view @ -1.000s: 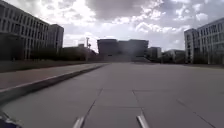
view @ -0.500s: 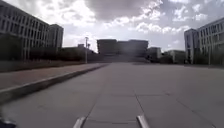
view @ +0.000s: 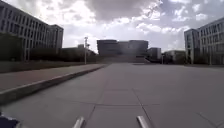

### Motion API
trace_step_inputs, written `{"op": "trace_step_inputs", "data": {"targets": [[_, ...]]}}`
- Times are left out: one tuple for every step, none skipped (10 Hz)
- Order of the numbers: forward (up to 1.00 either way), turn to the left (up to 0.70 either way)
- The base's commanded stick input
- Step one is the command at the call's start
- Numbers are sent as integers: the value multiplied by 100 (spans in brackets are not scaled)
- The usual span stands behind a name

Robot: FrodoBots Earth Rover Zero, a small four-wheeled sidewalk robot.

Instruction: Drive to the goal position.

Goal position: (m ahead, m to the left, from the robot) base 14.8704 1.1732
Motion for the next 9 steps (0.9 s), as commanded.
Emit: {"op": "trace_step_inputs", "data": {"targets": [[70, 0], [70, 0], [70, 0], [70, 0], [70, 0], [70, 0], [70, 0], [70, 0], [70, 0]]}}
